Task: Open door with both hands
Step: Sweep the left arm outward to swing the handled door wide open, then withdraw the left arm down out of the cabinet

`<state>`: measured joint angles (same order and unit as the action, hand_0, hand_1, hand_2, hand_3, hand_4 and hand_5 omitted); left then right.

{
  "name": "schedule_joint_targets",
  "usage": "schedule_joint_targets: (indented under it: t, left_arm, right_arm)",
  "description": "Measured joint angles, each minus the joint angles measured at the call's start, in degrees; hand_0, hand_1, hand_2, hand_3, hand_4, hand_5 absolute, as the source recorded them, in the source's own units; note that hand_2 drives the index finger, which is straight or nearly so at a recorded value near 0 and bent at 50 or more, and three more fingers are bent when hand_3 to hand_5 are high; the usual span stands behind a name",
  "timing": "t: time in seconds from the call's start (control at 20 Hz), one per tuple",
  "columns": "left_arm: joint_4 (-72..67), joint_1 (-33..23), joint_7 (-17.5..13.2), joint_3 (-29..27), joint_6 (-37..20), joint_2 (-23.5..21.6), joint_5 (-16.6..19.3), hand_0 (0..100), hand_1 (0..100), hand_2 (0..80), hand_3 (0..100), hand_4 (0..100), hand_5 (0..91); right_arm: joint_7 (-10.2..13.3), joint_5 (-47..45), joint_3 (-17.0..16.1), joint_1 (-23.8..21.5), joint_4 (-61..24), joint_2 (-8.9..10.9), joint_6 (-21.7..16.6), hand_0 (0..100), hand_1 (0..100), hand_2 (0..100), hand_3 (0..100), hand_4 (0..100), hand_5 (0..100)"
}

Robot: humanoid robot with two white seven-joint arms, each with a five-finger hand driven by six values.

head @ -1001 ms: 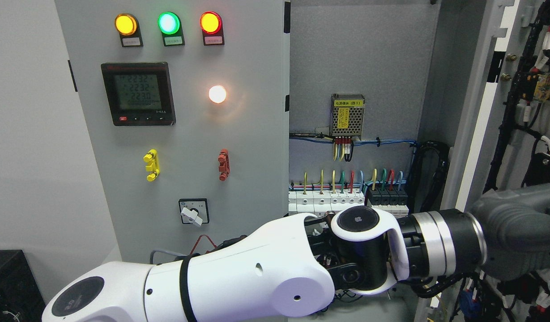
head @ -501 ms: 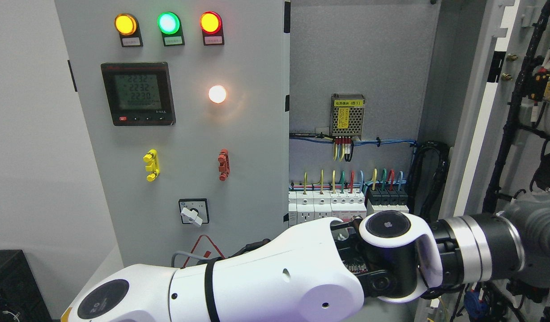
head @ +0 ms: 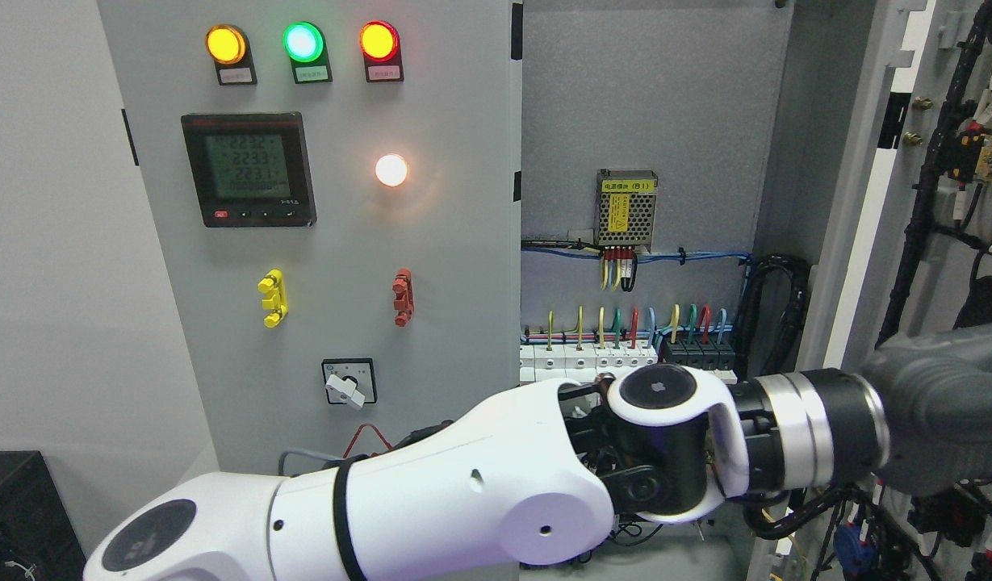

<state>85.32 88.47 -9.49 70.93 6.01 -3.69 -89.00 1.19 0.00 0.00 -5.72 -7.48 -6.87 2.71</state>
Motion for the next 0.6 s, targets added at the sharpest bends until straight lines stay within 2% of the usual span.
schedule_joint_targets:
  t: [0.15,0.25,0.4,0.6]
  left_arm:
    - [3.8,-5.3,-2.0,0.1,5.1,-6.8,0.5,12,56,0.0,0,0,0.0]
    - [5.8,-10.1,-3.7,0.2,7.1,-10.9,3.2,12,56,0.0,0,0,0.0]
    - [8.3,-19.9,-5.6,0.4,8.1,-16.8,10.8,12,56,0.0,0,0,0.0]
    - [10.3,-36.0,-6.5,0.6,8.5,-23.9,22.5,12,56,0.0,0,0,0.0]
  right_arm:
    - [0.0,0.0,0.0,0.0,0.0,0.0,0.0,6,14,0,0,0,0]
    - [0.0,0.0,0.0,0.0,0.0,0.0,0.0,6,14,0,0,0,0]
    - [0.0,0.0,0.0,0.0,0.0,0.0,0.0,6,14,0,0,0,0]
    - [0.0,0.0,0.0,0.0,0.0,0.0,0.0,6,14,0,0,0,0]
